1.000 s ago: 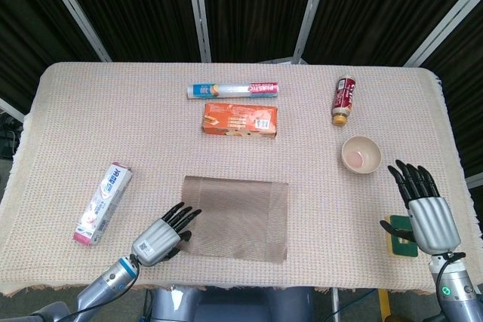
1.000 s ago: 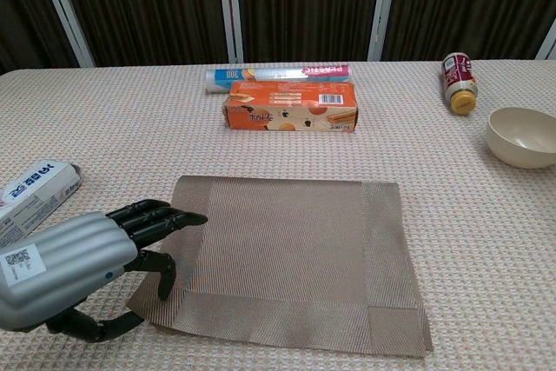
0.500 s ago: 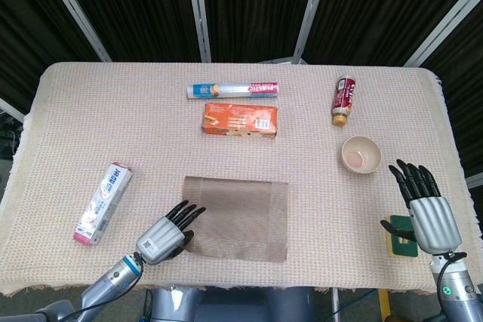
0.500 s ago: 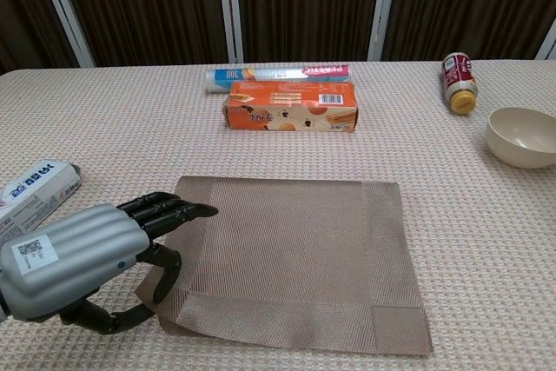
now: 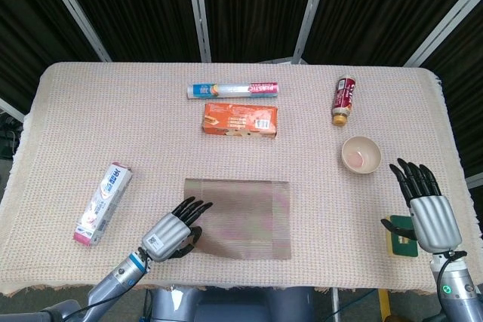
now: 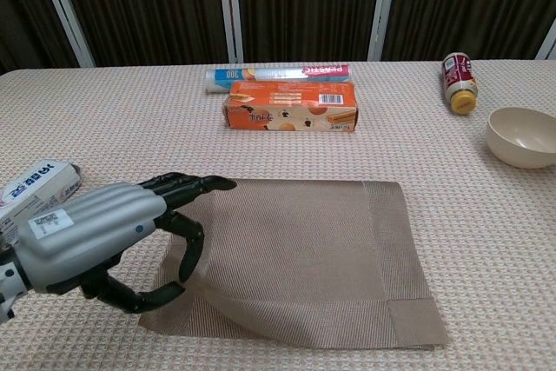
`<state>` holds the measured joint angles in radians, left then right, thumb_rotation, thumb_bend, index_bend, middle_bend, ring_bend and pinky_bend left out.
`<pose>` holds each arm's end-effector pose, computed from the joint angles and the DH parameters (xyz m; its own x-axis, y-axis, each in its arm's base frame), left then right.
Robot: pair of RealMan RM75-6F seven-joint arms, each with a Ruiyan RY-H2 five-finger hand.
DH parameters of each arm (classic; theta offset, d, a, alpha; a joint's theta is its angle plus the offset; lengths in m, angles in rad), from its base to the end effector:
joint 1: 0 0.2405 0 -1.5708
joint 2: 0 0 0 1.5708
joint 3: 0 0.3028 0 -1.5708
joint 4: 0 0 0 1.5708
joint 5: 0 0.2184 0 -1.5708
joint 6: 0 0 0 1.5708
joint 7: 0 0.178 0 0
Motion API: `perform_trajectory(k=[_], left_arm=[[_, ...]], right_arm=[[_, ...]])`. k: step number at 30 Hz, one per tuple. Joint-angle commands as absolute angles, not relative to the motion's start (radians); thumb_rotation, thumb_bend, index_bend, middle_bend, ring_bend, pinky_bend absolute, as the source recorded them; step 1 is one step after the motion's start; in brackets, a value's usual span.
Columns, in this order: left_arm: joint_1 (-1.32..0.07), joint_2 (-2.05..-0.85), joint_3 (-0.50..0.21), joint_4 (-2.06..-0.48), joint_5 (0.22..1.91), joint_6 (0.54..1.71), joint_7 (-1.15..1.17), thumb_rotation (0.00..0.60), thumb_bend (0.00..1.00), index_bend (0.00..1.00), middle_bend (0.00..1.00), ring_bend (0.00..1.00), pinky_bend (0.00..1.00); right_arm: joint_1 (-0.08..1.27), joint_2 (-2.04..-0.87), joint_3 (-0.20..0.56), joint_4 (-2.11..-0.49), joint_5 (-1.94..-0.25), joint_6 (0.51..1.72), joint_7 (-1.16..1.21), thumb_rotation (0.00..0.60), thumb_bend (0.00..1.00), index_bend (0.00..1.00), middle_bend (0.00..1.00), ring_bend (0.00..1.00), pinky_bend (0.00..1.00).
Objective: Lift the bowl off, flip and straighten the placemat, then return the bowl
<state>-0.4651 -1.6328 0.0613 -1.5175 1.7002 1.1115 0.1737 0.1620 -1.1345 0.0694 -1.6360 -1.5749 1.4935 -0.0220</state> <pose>-0.1863 0.2497 -0.0845 0.4059 0.3146 0.8581 0.7680 -0.6263 -0.1337 -0.3167 -0.2474 0.1635 0.3798 0.0541 0.9235 -0.9100 -0.1576 0.3834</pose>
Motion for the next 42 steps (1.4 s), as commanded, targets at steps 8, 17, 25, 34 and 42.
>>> perform_trajectory(k=[8, 17, 25, 34, 42], left_arm=[[-0.587, -1.547, -0.187, -1.774, 1.356, 0.944, 0.161, 0.6, 0.49, 0.76, 0.0, 0.0, 0.0], [-0.687, -1.572, -0.425, -1.69, 1.019, 0.873, 0.034, 0.6, 0.5, 0.77, 0.0, 0.0, 0.0], [-0.758, -1.561, -0.515, -1.5, 0.82, 0.812, -0.034, 0.6, 0.53, 0.77, 0.0, 0.0, 0.0], [-0.736, -1.546, -0.507, -1.34, 0.793, 0.795, -0.109, 0.6, 0.51, 0.77, 0.0, 0.0, 0.0], [-0.706, -1.517, -0.458, -1.222, 0.856, 0.787, -0.145, 0.6, 0.01, 0.0, 0.0, 0.0, 0.0]], right_arm=[[0.163, -1.139, 0.076, -1.634, -1.56, 1.486, -0.035, 0.6, 0.0, 0.0, 0.0, 0.0, 0.0], [0.166, -1.145, 0.084, -1.627, -1.542, 1.475, -0.049, 0.6, 0.0, 0.0, 0.0, 0.0, 0.0], [0.168, -1.151, 0.09, -1.623, -1.527, 1.467, -0.067, 0.6, 0.0, 0.0, 0.0, 0.0, 0.0], [0.172, -1.157, 0.089, -1.618, -1.517, 1.452, -0.078, 0.6, 0.0, 0.0, 0.0, 0.0, 0.0], [0.176, -1.162, 0.083, -1.618, -1.516, 1.437, -0.093, 0.6, 0.0, 0.0, 0.0, 0.0, 0.0]])
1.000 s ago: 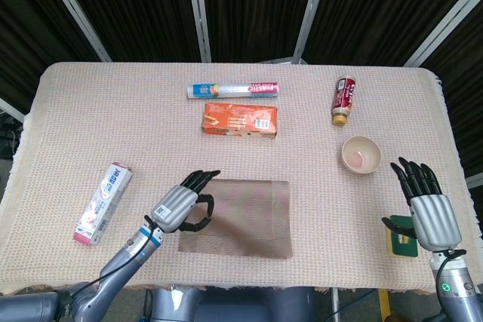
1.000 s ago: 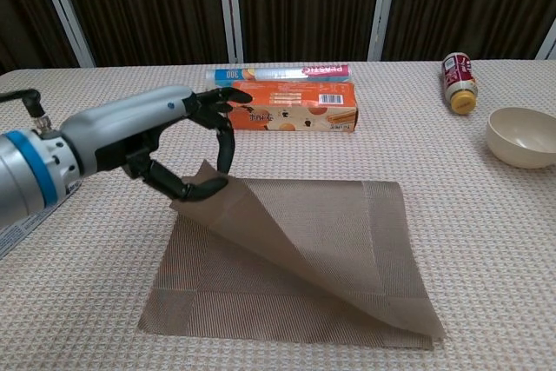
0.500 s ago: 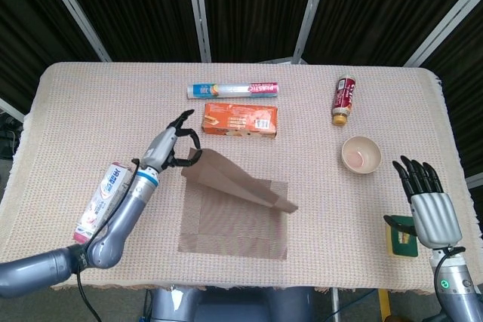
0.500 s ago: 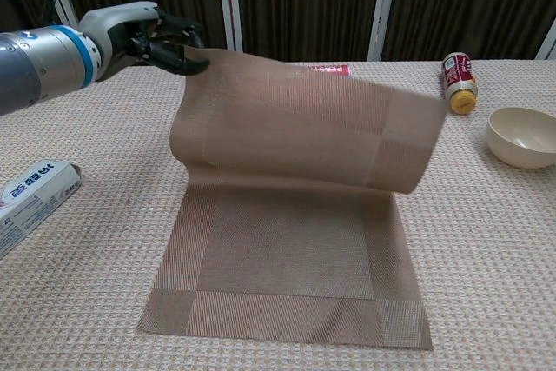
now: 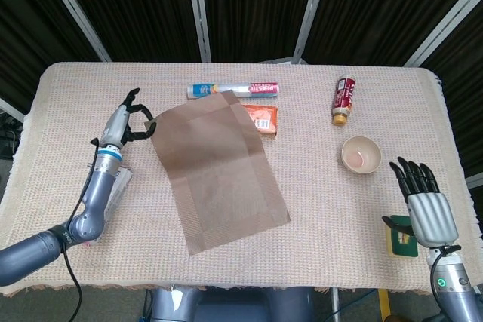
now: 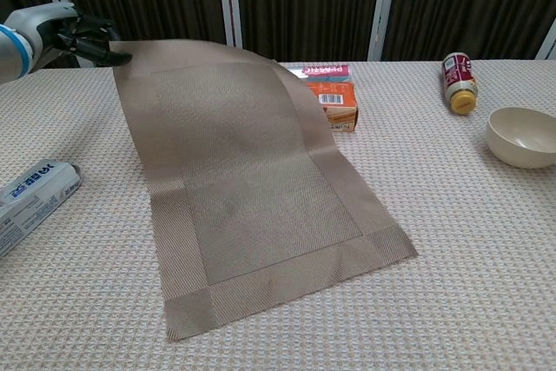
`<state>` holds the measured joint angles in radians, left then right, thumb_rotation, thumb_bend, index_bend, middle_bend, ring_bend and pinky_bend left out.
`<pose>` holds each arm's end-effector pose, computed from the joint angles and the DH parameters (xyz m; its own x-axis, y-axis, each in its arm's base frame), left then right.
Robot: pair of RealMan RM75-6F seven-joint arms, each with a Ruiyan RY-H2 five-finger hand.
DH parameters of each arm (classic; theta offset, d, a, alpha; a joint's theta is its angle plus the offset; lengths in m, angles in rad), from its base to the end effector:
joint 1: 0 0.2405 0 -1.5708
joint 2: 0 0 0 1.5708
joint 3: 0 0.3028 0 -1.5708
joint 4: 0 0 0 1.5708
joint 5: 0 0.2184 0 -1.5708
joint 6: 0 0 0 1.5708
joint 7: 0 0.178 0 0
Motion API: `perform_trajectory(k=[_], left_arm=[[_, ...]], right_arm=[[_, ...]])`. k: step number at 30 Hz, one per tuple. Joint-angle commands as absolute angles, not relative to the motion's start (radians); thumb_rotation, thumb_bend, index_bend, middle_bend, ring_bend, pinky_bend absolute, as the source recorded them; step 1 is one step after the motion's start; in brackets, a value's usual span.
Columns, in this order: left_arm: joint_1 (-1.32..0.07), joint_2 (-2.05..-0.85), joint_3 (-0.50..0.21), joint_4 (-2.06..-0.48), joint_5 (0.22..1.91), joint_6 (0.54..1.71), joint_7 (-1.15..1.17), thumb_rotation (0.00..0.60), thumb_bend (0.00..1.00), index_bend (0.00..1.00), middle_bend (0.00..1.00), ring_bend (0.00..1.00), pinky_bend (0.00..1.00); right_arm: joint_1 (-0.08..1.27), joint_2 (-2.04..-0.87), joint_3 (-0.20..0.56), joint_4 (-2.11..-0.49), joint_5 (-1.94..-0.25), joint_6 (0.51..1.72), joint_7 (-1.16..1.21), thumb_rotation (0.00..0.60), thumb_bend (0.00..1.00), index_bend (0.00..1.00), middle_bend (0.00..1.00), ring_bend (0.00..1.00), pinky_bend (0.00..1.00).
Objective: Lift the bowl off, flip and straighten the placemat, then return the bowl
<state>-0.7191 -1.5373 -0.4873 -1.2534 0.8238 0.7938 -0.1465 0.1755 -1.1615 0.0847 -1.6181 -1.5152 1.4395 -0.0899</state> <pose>-0.2289 0.4960 0.0364 -0.2478 0.1687 0.9540 0.9674 0.0966 0.2342 -0.3264 -0.2570 0.1529 0.4322 0.0249 0.9015 -0.8950 -0.1110 0.4321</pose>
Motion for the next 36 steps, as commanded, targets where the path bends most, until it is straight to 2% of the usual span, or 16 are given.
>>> perform_trajectory(k=[1, 9, 12, 17, 25, 30, 36], left_arm=[[-0.698, -1.508, -0.45, -1.216, 0.87, 0.795, -0.146, 0.6, 0.0, 0.0, 0.0, 0.0, 0.0], [-0.613, -1.398, -0.376, -1.274, 1.009, 0.931, -0.102, 0.6, 0.0, 0.0, 0.0, 0.0, 0.0], [-0.543, -1.313, -0.325, -1.359, 1.079, 1.015, -0.066, 0.6, 0.0, 0.0, 0.0, 0.0, 0.0], [-0.454, -1.218, -0.263, -1.476, 1.119, 1.112, 0.001, 0.6, 0.02, 0.0, 0.0, 0.0, 0.0], [-0.321, -1.106, -0.181, -1.647, 1.149, 1.255, 0.079, 0.6, 0.03, 0.0, 0.0, 0.0, 0.0], [-0.28, -1.09, -0.167, -1.689, 1.159, 1.32, 0.102, 0.6, 0.03, 0.0, 0.0, 0.0, 0.0], [-0.266, -1.092, -0.156, -1.708, 1.176, 1.342, 0.114, 0.6, 0.03, 0.0, 0.0, 0.0, 0.0]], right_arm=[[0.177, -1.163, 0.081, -1.618, -1.518, 1.435, -0.095, 0.6, 0.0, 0.0, 0.0, 0.0, 0.0], [0.215, -1.167, 0.041, -1.61, -1.574, 1.359, -0.089, 0.6, 0.0, 0.0, 0.0, 0.0, 0.0], [0.269, -1.166, 0.023, -1.602, -1.629, 1.288, -0.07, 0.6, 0.0, 0.0, 0.0, 0.0, 0.0], [0.356, -1.193, 0.013, -1.572, -1.707, 1.199, -0.043, 0.6, 0.0, 0.11, 0.0, 0.0, 0.0], [0.495, -1.312, 0.009, -1.48, -1.806, 1.08, -0.033, 0.6, 0.05, 0.24, 0.01, 0.0, 0.0], [0.544, -1.405, 0.013, -1.42, -1.829, 1.051, -0.045, 0.6, 0.08, 0.27, 0.03, 0.0, 0.0], [0.578, -1.482, 0.009, -1.357, -1.83, 1.015, -0.07, 0.6, 0.1, 0.28, 0.04, 0.0, 0.0]])
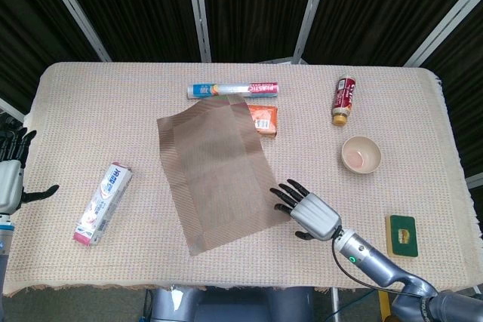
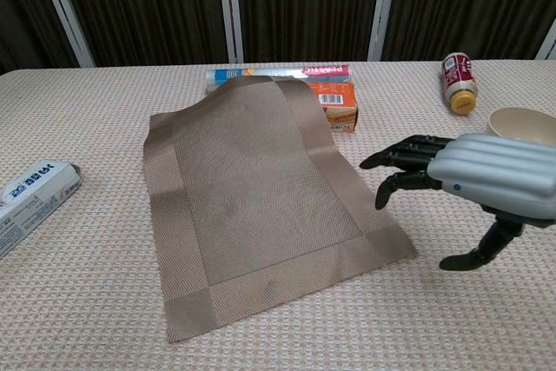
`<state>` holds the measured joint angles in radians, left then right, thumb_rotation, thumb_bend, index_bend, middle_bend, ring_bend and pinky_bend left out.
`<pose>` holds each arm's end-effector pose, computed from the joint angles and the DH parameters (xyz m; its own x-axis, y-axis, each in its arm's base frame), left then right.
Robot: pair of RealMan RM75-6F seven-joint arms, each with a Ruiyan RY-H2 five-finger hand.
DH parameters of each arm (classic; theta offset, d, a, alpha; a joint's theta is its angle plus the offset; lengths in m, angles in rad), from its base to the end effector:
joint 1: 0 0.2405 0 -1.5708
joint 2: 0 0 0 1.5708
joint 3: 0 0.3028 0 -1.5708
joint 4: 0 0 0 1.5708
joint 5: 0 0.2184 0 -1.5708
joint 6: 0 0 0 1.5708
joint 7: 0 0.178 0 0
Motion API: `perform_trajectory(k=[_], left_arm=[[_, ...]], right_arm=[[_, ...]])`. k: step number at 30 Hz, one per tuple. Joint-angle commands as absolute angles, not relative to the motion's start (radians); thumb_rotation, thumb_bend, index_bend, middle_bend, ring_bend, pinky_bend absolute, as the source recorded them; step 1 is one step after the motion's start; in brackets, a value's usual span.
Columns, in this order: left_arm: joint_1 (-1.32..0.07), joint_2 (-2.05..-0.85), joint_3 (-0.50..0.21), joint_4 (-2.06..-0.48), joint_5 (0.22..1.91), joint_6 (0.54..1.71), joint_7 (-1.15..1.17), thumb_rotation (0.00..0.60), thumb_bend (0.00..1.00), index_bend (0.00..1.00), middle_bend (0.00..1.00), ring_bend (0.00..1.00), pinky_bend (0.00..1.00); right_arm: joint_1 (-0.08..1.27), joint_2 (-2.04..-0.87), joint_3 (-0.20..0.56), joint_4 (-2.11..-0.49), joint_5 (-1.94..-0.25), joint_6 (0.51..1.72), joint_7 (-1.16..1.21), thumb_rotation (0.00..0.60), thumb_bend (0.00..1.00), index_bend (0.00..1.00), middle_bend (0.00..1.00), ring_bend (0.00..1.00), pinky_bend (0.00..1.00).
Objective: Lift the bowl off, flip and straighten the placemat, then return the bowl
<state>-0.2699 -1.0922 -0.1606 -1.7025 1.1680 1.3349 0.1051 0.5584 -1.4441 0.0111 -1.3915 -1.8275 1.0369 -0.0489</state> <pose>-0.3396 0.3013 0.1841 0.3605 0.0022 0.9327 0.9263 0.1165 -0.3583 -0.2217 -0.3173 -0.0259 0.6119 -0.1721 0.7720 -0.6192 -0.7114 0.3323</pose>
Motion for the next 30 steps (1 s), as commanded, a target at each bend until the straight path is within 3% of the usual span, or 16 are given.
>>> perform_trajectory(k=[1, 11, 24, 30], left_arm=[[-0.264, -1.094, -0.155, -1.709, 1.18, 1.346, 0.116, 0.6, 0.03, 0.0, 0.0, 0.0, 0.0], [-0.269, -1.098, -0.152, -1.701, 1.193, 1.33, 0.113, 0.6, 0.03, 0.0, 0.0, 0.0, 0.0], [-0.273, -1.095, -0.154, -1.702, 1.2, 1.315, 0.105, 0.6, 0.03, 0.0, 0.0, 0.0, 0.0], [-0.273, -1.091, -0.154, -1.703, 1.2, 1.308, 0.099, 0.6, 0.03, 0.0, 0.0, 0.0, 0.0]], right_arm=[[0.583, -1.5, 0.008, -1.337, -1.828, 1.009, -0.08, 0.6, 0.11, 0.28, 0.05, 0.0, 0.0], [0.598, -1.603, -0.008, -1.17, -1.854, 1.055, -0.133, 0.6, 0.13, 0.3, 0.07, 0.0, 0.0], [0.612, -1.664, -0.018, -1.065, -1.843, 1.096, -0.1, 0.6, 0.13, 0.31, 0.08, 0.0, 0.0], [0.62, -1.695, -0.02, -1.031, -1.829, 1.102, -0.098, 0.6, 0.18, 0.31, 0.08, 0.0, 0.0]])
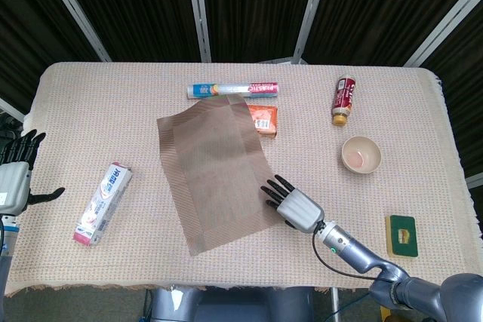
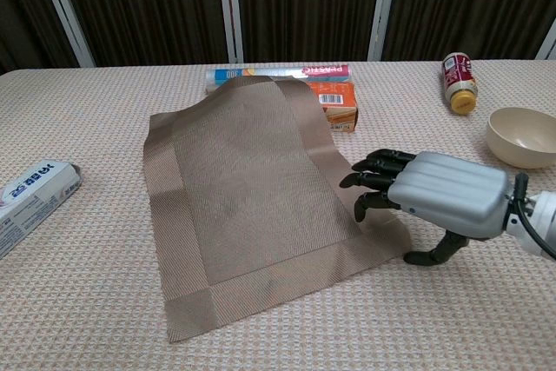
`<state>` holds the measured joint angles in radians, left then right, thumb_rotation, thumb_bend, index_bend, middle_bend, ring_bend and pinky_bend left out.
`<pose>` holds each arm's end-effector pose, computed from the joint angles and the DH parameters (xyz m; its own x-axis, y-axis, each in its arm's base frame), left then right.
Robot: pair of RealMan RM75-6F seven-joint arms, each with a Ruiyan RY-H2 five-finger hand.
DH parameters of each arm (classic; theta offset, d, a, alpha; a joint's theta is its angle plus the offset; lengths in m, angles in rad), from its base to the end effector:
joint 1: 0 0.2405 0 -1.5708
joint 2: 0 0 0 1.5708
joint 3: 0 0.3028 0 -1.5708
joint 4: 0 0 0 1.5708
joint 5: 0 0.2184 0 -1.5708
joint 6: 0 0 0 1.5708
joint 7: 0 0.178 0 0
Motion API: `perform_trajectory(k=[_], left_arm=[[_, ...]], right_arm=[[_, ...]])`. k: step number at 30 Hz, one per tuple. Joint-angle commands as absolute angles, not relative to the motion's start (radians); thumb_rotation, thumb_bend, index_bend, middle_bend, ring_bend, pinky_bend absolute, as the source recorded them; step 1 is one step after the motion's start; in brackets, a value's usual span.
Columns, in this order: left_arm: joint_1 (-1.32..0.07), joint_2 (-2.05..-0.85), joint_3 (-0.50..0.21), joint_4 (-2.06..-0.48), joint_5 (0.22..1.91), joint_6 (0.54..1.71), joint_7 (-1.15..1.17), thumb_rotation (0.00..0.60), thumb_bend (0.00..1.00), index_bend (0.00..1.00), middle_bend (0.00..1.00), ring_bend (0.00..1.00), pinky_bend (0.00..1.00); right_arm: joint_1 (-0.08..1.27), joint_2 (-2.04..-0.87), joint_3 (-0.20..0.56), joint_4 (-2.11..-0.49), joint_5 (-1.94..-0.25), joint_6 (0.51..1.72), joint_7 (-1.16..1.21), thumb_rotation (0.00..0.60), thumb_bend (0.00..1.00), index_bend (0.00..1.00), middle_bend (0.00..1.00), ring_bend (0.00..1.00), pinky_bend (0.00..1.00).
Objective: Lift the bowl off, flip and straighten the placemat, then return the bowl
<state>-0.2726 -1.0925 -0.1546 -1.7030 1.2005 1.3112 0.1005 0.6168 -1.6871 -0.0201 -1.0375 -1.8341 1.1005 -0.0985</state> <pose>-0.3353 0.3015 0.1773 0.3623 0.0278 0.9316 0.9281 0.0809 -0.3634 -0.2277 -0.3424 -0.0878 0.6969 -0.0243 0.7168 -0.4973 -0.7366 0.4585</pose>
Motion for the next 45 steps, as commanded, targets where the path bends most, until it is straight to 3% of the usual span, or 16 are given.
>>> perform_trajectory(k=[1, 7, 9, 14, 16, 28, 36, 40, 45], left_arm=[[-0.273, -1.091, -0.154, -1.703, 1.2, 1.305, 0.098, 0.6, 0.03, 0.0, 0.0, 0.0, 0.0], [-0.273, -1.09, -0.154, -1.702, 1.203, 1.305, 0.098, 0.6, 0.03, 0.0, 0.0, 0.0, 0.0], [-0.272, -1.089, -0.153, -1.704, 1.205, 1.305, 0.096, 0.6, 0.03, 0.0, 0.0, 0.0, 0.0], [-0.27, -1.087, -0.153, -1.705, 1.208, 1.304, 0.093, 0.6, 0.03, 0.0, 0.0, 0.0, 0.0], [-0.27, -1.086, -0.153, -1.705, 1.209, 1.304, 0.093, 0.6, 0.03, 0.0, 0.0, 0.0, 0.0], [-0.268, -1.084, -0.152, -1.708, 1.212, 1.302, 0.09, 0.6, 0.03, 0.0, 0.0, 0.0, 0.0], [-0.266, -1.078, -0.152, -1.706, 1.212, 1.296, 0.077, 0.6, 0.03, 0.0, 0.0, 0.0, 0.0], [-0.263, -1.074, -0.152, -1.707, 1.212, 1.298, 0.072, 0.6, 0.03, 0.0, 0.0, 0.0, 0.0], [-0.256, -1.069, -0.151, -1.712, 1.218, 1.308, 0.066, 0.6, 0.03, 0.0, 0.0, 0.0, 0.0]], right_arm=[[0.622, -1.7, -0.019, -1.029, -1.824, 1.103, -0.096, 0.6, 0.2, 0.31, 0.08, 0.0, 0.0], [0.627, -1.712, -0.019, -1.029, -1.81, 1.112, -0.078, 0.6, 0.3, 0.32, 0.09, 0.0, 0.0], [0.627, -1.713, -0.018, -1.035, -1.802, 1.119, -0.062, 0.6, 0.34, 0.37, 0.09, 0.0, 0.0], [0.623, -1.714, -0.024, -1.045, -1.786, 1.133, -0.014, 0.6, 0.4, 0.61, 0.11, 0.0, 0.0], [0.62, -1.716, -0.028, -1.046, -1.78, 1.136, 0.002, 0.6, 0.41, 0.64, 0.11, 0.0, 0.0], [0.601, -1.686, -0.079, -1.055, -1.818, 1.211, 0.055, 0.6, 0.41, 0.64, 0.14, 0.0, 0.0], [0.575, -1.487, -0.164, -0.98, -1.944, 1.358, -0.056, 0.6, 0.41, 0.64, 0.15, 0.0, 0.0], [0.598, -1.414, -0.143, -0.926, -1.936, 1.358, -0.087, 0.6, 0.41, 0.64, 0.16, 0.0, 0.0], [0.664, -1.402, -0.104, -0.836, -1.92, 1.291, -0.117, 0.6, 0.41, 0.64, 0.16, 0.0, 0.0]])
